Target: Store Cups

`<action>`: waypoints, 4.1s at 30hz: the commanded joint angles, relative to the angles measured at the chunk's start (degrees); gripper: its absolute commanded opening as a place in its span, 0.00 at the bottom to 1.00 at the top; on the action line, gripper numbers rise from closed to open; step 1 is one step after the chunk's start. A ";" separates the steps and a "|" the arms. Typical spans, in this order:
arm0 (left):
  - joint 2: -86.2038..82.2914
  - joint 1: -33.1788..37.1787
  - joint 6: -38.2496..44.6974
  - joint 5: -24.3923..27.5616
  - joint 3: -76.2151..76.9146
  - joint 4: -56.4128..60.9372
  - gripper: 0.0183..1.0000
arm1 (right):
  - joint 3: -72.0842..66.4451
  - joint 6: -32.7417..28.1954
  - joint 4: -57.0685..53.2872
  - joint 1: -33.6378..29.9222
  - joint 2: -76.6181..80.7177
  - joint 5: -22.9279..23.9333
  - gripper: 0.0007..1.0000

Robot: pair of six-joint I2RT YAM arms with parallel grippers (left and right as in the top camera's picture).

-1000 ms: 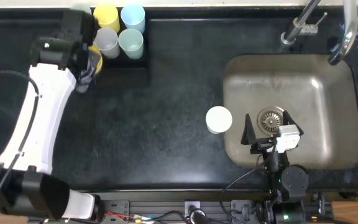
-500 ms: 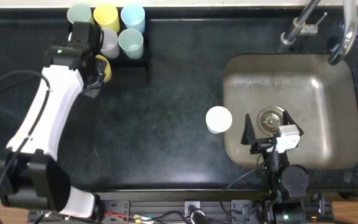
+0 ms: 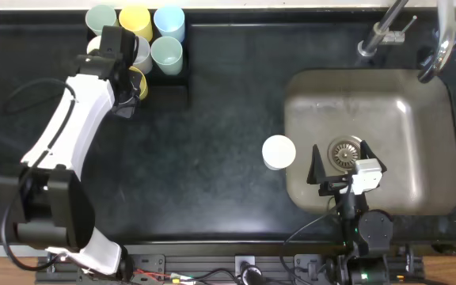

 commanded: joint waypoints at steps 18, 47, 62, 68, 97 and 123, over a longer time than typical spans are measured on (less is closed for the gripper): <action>0.63 -0.04 0.11 -2.69 -0.22 -1.55 0.11 | -0.48 -0.35 0.48 0.31 -0.63 -0.39 1.00; -46.53 0.74 69.66 1.79 -12.02 31.21 0.83 | -0.48 -0.35 0.48 0.31 -0.63 -0.39 1.00; -84.59 3.02 78.16 10.34 -65.77 68.41 1.00 | -0.48 -0.35 0.48 0.31 -0.63 -0.39 1.00; -94.55 3.02 78.16 10.14 -76.54 68.41 1.00 | -0.48 -0.35 0.48 0.31 -0.63 -0.39 1.00; -102.55 4.87 68.04 11.26 -80.24 47.78 1.00 | -0.48 -0.35 0.48 0.31 -0.63 -0.39 1.00; -102.53 3.26 79.23 11.47 -80.24 47.82 1.00 | -0.48 -0.35 0.48 0.31 -0.63 -0.39 1.00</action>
